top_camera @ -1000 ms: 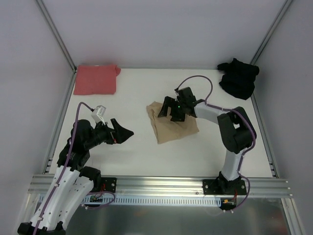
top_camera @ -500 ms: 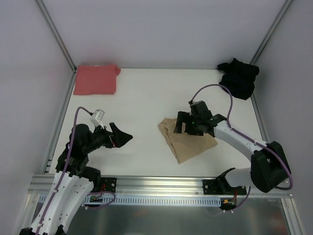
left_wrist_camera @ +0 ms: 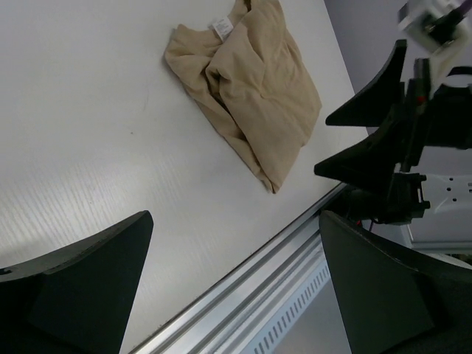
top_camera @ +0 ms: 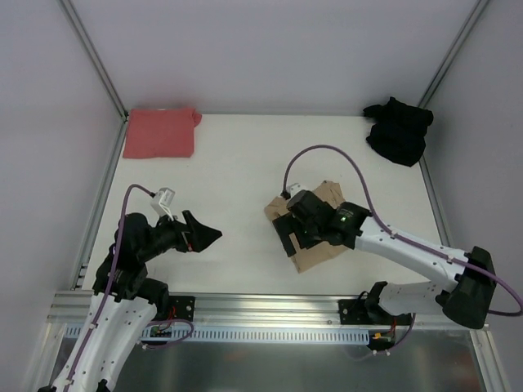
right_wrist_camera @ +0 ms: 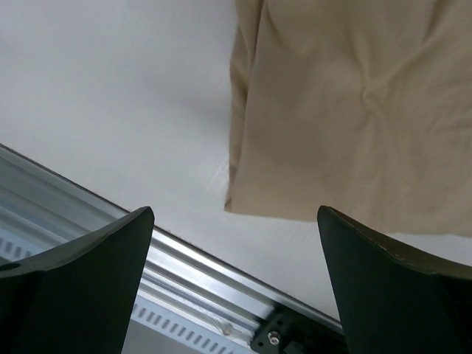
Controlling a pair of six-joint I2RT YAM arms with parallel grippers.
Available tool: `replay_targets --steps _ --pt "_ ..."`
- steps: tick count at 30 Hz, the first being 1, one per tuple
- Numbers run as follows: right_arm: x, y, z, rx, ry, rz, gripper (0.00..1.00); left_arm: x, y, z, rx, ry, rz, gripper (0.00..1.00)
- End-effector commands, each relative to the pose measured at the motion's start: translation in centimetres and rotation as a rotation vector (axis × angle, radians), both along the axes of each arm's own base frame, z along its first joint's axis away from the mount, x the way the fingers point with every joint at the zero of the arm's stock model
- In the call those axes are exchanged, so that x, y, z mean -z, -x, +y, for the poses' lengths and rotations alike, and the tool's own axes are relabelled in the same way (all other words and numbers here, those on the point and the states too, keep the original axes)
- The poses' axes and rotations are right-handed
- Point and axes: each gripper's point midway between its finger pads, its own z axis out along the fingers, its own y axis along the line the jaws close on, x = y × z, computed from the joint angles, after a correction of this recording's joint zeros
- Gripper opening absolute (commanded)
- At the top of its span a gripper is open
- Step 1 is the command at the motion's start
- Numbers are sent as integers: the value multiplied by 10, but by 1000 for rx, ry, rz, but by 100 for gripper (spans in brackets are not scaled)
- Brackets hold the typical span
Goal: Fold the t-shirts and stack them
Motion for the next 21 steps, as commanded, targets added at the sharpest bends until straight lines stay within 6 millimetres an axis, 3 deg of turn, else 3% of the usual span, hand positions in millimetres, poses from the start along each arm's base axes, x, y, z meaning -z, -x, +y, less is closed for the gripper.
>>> replay_targets --steps 1,6,12,15,16,17,18,19,21 --pt "33 11 -40 20 246 -6 99 -5 7 -7 52 29 -17 99" --pt "59 12 -52 70 313 -22 100 5 4 -8 63 12 -4 99" --pt "88 16 -51 86 319 7 99 36 -17 -10 2 -18 120 99" --pt "102 19 -46 85 306 37 99 39 -36 -21 -1 -78 113 99" --pt "105 19 -42 88 292 41 100 52 -42 -29 7 -145 155 99" --pt "108 20 -39 86 285 54 100 52 -45 -34 16 -181 151 99" --pt "109 21 -37 85 280 58 99 38 -53 -43 27 -186 126 99" --pt "110 20 -33 87 268 56 100 45 -57 -50 39 -211 153 99" --pt "113 22 -28 85 257 69 99 37 -64 -64 51 -191 132 99"
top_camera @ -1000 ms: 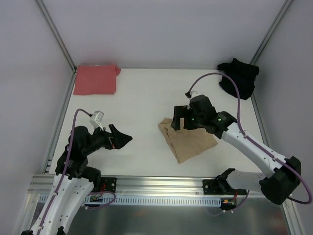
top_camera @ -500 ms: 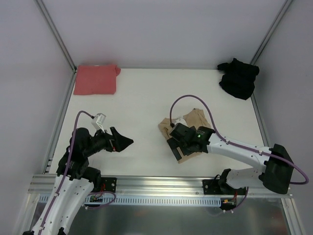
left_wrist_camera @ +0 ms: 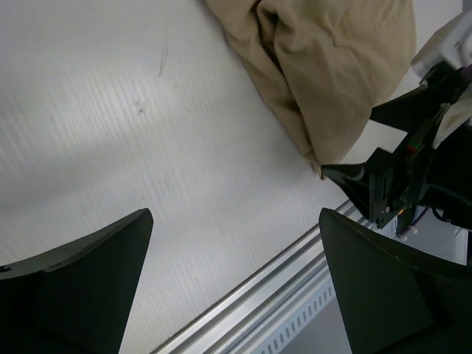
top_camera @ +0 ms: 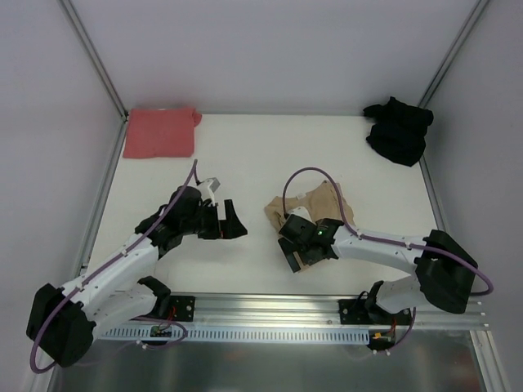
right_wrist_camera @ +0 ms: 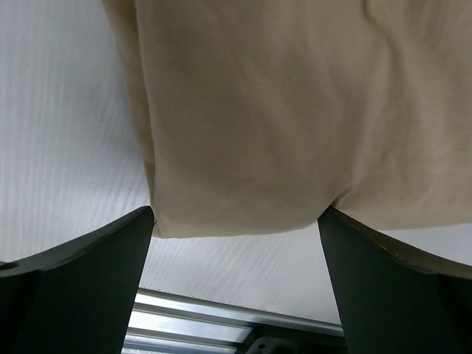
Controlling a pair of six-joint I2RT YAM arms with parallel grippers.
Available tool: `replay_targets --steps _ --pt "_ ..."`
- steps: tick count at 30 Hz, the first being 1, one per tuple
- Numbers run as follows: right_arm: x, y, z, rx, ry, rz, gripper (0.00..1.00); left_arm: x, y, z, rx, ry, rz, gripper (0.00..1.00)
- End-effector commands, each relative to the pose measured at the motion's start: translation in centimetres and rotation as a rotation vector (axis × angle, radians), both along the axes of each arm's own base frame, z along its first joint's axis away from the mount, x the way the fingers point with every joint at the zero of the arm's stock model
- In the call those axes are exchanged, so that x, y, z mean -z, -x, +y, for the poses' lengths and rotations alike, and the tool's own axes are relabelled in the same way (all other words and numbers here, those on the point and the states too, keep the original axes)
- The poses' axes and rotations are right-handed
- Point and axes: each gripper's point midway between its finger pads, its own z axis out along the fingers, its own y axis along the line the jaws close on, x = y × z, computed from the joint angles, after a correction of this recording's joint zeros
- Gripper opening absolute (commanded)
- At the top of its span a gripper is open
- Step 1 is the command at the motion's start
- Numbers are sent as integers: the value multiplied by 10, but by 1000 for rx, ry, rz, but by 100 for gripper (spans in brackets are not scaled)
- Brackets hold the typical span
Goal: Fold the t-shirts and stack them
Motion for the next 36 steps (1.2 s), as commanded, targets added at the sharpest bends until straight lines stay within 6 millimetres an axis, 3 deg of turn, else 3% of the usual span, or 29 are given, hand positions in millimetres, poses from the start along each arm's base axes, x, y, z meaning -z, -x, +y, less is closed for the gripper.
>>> replay_targets --steps 1,5,13,20,21,22,23,24,29,36 --pt "0 -3 22 21 -83 -17 100 -30 -36 -19 -36 9 -138 99" --pt "2 -1 31 9 -99 -7 100 -16 -34 -34 -12 23 -112 99" --pt "30 7 39 3 -88 60 100 -1 -28 -36 -6 12 -85 99" --pt "40 8 40 12 -78 73 98 8 -26 -40 5 -2 -66 99" --pt "41 10 41 6 -85 82 83 5 -29 -44 6 15 -82 99" --pt "42 11 42 2 -89 88 51 8 -28 -45 7 15 -78 99" --pt "43 11 41 9 -86 91 27 12 -28 -47 11 12 -68 99" --pt "44 12 41 12 -87 95 18 11 -29 -52 15 23 -70 98" --pt "44 12 40 20 -85 93 13 32 -24 -69 44 37 4 79" --pt "23 10 47 14 -140 73 12 47 -25 -98 14 59 34 84"
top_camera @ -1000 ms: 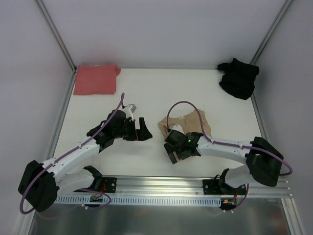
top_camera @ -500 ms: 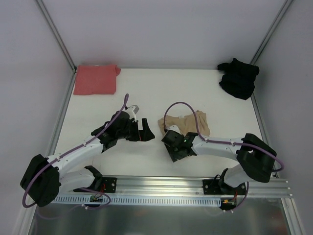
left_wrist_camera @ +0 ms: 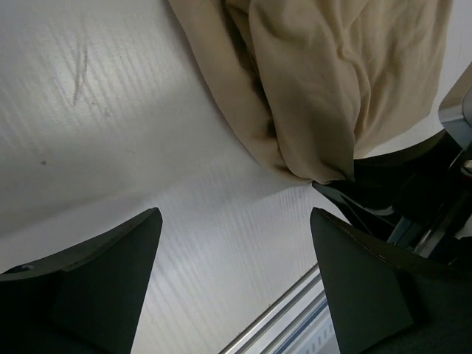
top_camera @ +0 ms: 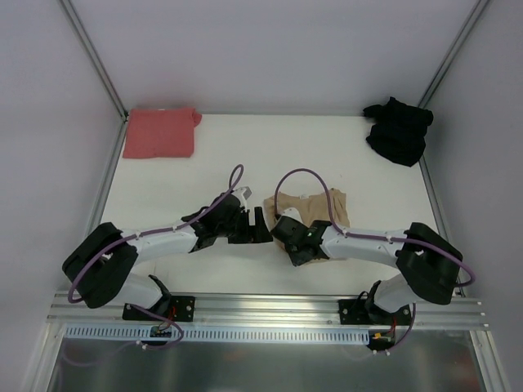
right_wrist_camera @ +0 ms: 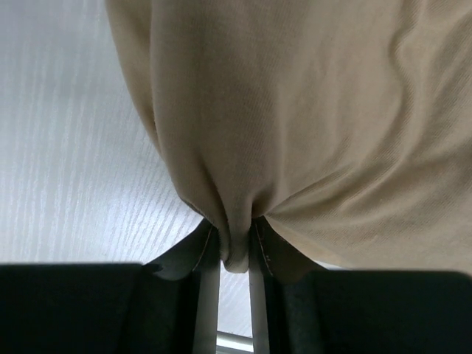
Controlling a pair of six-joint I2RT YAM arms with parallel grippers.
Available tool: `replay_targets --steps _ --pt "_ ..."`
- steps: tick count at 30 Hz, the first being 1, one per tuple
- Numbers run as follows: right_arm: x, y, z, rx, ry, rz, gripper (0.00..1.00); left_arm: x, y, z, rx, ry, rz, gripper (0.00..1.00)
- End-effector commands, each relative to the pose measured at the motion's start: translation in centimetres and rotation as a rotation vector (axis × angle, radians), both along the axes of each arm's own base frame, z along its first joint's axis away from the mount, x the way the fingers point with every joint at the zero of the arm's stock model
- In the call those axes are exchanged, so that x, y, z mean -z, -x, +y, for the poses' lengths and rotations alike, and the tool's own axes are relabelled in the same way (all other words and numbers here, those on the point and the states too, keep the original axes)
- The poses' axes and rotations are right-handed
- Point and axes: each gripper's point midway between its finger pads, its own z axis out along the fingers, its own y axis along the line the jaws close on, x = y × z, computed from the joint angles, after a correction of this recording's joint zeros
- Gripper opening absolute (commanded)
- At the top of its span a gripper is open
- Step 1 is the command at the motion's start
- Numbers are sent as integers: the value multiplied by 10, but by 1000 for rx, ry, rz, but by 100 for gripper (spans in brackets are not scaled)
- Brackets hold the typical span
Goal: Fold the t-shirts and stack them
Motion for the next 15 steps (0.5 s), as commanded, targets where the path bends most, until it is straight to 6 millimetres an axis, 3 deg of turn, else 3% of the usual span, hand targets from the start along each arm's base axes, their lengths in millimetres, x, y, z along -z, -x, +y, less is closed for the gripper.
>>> replay_targets --steps 1,9,15 --pt "-2 14 15 10 -80 62 12 -8 -10 -23 -39 60 -33 85" --pt "-37 10 19 14 -150 22 12 -7 -18 -56 -58 117 -32 87" --pt "-53 11 16 18 -179 0 11 -6 -24 -60 -100 120 -48 87"
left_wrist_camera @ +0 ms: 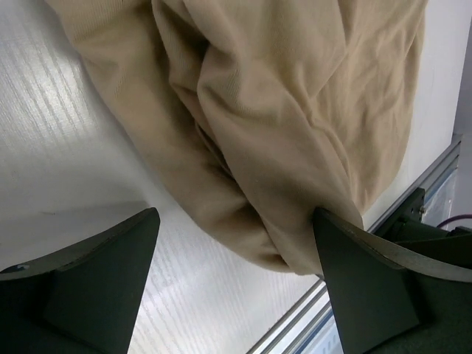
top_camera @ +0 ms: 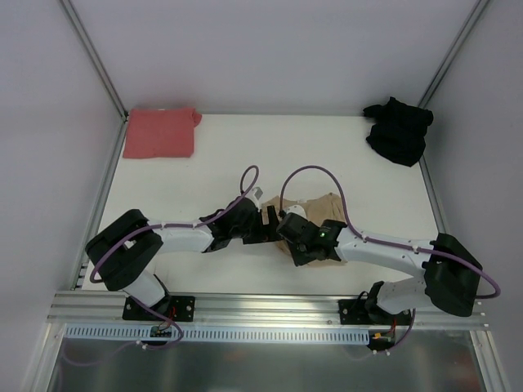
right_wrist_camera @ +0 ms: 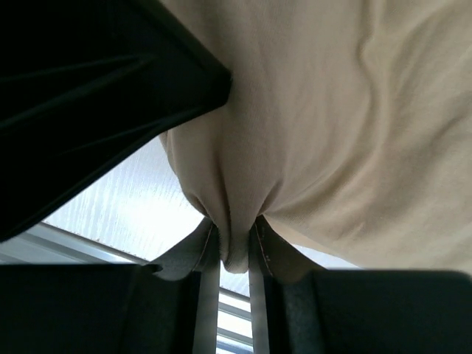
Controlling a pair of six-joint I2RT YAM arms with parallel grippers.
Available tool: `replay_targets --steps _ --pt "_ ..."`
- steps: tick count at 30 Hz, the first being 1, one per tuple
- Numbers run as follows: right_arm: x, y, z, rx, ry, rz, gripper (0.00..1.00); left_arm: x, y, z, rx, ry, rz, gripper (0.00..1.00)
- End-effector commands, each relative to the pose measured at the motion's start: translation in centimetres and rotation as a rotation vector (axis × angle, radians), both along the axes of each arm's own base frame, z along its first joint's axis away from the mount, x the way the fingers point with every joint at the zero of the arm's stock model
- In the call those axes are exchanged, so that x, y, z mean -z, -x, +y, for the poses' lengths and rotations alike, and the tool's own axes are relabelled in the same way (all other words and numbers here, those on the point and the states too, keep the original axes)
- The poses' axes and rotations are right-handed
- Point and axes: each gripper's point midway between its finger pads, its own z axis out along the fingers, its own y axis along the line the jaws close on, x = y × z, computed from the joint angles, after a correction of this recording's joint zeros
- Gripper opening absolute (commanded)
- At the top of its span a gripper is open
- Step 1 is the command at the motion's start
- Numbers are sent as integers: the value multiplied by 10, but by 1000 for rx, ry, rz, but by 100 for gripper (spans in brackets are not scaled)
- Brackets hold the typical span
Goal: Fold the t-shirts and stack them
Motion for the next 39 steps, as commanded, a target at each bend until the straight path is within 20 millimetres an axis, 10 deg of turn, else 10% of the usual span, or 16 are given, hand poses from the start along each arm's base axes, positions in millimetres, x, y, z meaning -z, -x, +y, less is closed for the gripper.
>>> replay_targets --steps 1,39 --pt "-24 -1 7 14 -57 -20 12 -21 -18 -12 -61 62 -67 87" --pt "-18 4 11 6 -61 15 11 -24 -19 -5 -289 226 -67 87"
